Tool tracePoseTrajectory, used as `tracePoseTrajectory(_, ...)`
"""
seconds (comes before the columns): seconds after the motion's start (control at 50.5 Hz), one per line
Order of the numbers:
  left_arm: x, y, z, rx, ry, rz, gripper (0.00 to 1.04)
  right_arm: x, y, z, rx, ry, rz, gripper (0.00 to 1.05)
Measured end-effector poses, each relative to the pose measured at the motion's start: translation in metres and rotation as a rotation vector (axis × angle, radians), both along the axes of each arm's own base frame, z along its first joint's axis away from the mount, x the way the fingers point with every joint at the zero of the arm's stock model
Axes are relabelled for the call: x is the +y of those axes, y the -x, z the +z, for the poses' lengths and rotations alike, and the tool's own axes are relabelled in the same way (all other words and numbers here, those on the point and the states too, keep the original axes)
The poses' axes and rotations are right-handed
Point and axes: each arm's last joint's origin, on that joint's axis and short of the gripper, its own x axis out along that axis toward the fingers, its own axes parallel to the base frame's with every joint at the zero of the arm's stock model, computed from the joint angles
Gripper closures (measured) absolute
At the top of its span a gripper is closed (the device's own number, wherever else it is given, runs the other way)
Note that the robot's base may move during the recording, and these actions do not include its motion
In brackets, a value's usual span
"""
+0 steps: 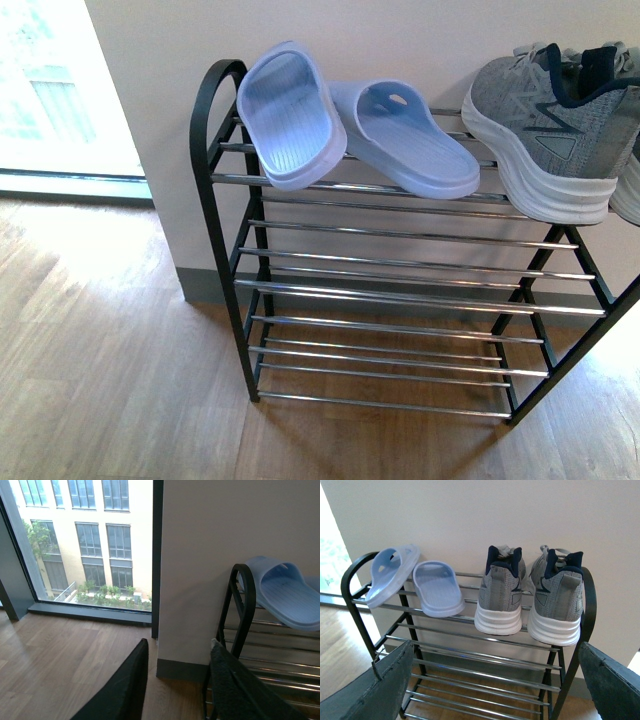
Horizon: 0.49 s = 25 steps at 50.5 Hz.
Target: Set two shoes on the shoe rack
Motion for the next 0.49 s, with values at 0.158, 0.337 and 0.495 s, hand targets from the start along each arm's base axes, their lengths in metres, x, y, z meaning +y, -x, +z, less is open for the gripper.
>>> tracePoseTrajectory(0.158, 0.0000, 0.0000, 0.0000, 0.000, 0.000, 0.000, 0.39, 0.0000, 0.0000, -0.0001, 0.000, 0.000, 0.000, 0.09)
tracePoseTrajectory(0.337, 0.0000, 0.0000, 0.0000, 0.000, -0.002, 0.000, 0.08, 0.0000, 0.0000, 0.0000, 0.000, 0.000, 0.000, 0.09)
tracePoseTrajectory(0.495, 0.0000, 0.0000, 0.0000, 0.000, -0.002, 0.000, 0.09, 0.0000, 0.0000, 0.0000, 0.000, 0.000, 0.000, 0.09)
